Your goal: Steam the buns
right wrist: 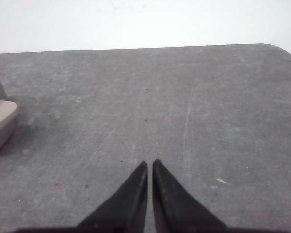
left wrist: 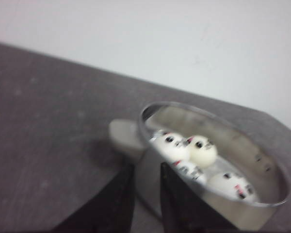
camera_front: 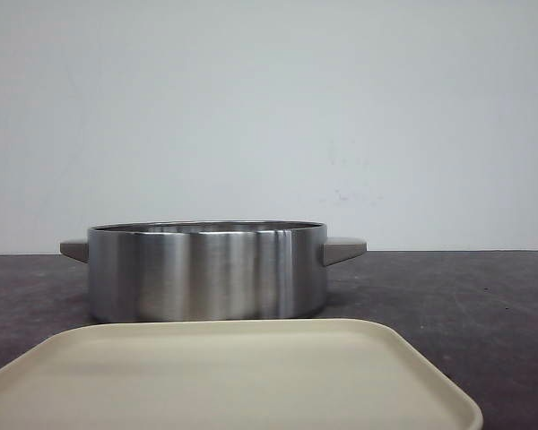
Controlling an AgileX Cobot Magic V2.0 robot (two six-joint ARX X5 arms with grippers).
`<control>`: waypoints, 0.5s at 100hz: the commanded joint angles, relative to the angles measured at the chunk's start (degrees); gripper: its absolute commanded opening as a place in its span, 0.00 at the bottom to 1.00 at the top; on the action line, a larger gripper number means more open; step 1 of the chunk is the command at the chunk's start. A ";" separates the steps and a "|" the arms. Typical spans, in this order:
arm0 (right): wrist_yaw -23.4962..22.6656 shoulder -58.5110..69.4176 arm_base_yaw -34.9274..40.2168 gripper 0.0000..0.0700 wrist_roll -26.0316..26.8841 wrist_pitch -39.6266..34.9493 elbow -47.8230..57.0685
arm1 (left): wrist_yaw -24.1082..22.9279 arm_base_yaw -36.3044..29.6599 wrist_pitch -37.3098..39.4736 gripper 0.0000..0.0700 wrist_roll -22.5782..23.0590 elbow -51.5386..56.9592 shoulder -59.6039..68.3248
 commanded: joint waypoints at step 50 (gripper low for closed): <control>0.04 -0.09 0.17 0.02 0.42 0.74 -0.20 | -17.18 2.08 -9.20 0.08 11.30 -1.22 -2.08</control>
